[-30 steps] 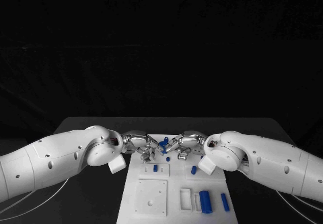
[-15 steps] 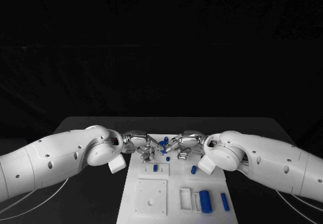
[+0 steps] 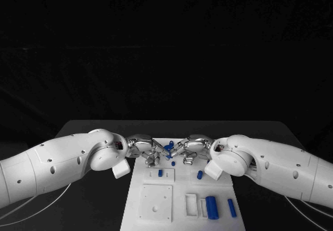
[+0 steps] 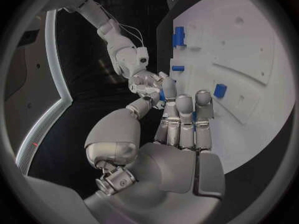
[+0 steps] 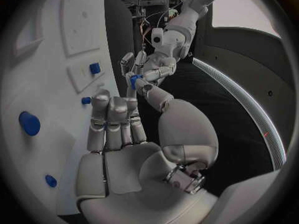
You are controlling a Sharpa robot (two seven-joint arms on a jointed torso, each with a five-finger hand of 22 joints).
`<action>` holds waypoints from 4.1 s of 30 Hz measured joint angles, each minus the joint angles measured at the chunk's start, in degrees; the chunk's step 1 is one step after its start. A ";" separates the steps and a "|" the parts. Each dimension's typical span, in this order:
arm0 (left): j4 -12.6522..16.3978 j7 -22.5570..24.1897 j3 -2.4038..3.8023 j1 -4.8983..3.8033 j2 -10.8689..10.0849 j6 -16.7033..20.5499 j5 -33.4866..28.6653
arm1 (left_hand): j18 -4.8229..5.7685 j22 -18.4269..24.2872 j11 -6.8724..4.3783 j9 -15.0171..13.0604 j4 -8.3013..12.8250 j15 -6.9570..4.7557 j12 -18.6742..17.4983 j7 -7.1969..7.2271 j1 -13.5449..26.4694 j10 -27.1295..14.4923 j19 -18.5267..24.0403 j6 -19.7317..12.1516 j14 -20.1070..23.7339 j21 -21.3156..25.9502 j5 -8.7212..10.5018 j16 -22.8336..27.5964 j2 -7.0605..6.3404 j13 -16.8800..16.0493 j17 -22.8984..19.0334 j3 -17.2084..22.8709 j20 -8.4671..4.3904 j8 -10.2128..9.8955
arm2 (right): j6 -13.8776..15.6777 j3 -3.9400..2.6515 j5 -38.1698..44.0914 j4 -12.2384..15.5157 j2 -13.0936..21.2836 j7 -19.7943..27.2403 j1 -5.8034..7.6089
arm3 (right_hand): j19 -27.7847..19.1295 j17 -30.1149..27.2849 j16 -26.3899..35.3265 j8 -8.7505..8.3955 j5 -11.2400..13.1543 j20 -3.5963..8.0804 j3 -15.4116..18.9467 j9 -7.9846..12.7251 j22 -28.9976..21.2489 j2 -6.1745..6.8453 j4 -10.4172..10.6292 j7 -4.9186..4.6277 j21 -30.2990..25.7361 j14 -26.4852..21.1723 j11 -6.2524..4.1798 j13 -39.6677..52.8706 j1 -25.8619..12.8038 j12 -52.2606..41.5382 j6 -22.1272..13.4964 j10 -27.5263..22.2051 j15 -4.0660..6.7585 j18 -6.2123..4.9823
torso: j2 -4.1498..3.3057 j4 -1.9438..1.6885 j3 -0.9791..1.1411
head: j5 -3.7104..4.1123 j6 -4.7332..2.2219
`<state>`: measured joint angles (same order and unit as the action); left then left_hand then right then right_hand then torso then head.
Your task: Assemble the parts on the task board
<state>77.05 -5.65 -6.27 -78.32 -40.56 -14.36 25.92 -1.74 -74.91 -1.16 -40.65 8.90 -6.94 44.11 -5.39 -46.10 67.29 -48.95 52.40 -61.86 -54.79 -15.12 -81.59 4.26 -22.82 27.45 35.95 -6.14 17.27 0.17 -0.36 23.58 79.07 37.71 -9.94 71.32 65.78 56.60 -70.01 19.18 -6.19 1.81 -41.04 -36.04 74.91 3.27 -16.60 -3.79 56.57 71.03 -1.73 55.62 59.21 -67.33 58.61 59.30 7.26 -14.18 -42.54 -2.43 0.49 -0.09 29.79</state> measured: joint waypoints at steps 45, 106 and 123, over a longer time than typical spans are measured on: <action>1.48 -8.45 0.06 -0.06 -1.20 8.77 9.49 | 0.00 -0.03 -3.14 -0.51 5.57 -1.77 -1.84 1.23 0.74 8.16 -5.85 4.34 -5.66 -2.67 -17.73 -1.62 -0.74 0.90 0.23 0.50 -1.75 1.80 | 11.96 -0.09 2.52 -8.31 3.34 6.95 0.72 | -5.02 -1.62 2.51 -7.76 -6.34 -1.90 12.64 4.46 0.07 4.41 0.05 -4.92 -4.22 -5.03 4.80 -1.64 -5.66 2.33 -9.97 -6.06 -4.00 0.48 | 0.09 0.07 0.06 | -0.34 0.37; 7.83 -23.02 -3.84 -1.12 -1.97 8.95 32.67 | -0.01 0.00 -4.70 -2.47 7.69 -2.30 -3.12 0.91 3.75 13.61 -7.88 7.28 -9.22 -3.77 -24.64 -2.72 -0.64 0.16 2.56 0.41 -2.57 2.88 | 18.44 -1.65 15.72 -12.80 4.53 16.83 2.31 | -21.29 -24.01 40.45 -5.43 -5.18 -11.41 14.47 8.98 -9.28 3.14 -0.08 -6.94 -30.45 -11.16 7.45 -41.15 1.07 52.08 -9.12 5.42 -10.55 0.42 | 0.89 -0.21 0.57 | -3.26 5.23; 8.66 -22.81 -4.71 -1.04 -1.59 12.89 35.57 | -0.01 0.01 -4.57 -2.48 7.76 -2.39 -2.89 1.02 3.74 13.86 -8.09 7.41 -9.55 -3.77 -24.53 -2.98 -0.64 -0.08 2.81 0.31 -2.77 2.85 | 18.51 -1.65 16.12 -12.60 4.33 16.91 2.31 | -21.06 -23.82 41.22 -5.22 -7.13 -11.63 14.62 9.45 -9.00 3.14 -0.23 -6.93 -30.85 -10.74 7.66 -41.85 1.07 53.59 -9.11 6.04 -10.56 0.43 | 0.84 -0.13 0.57 | -3.18 5.88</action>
<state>85.71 -28.46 -10.98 -79.36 -42.15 -1.47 61.49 -1.75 -74.90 -5.73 -43.13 16.66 -9.33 41.22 -4.37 -42.36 81.15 -57.04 59.81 -71.41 -58.56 -39.65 -84.57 3.62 -22.91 30.26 36.26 -8.91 20.12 18.68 -2.00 39.70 66.47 42.04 6.97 73.63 44.72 32.78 -28.79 13.96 -13.32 -9.83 -26.42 -26.59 65.91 6.41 -16.83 -10.72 25.72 60.30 5.93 13.78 60.29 -13.73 49.50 65.34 -3.29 -13.76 -41.70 -2.56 1.06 -3.27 35.67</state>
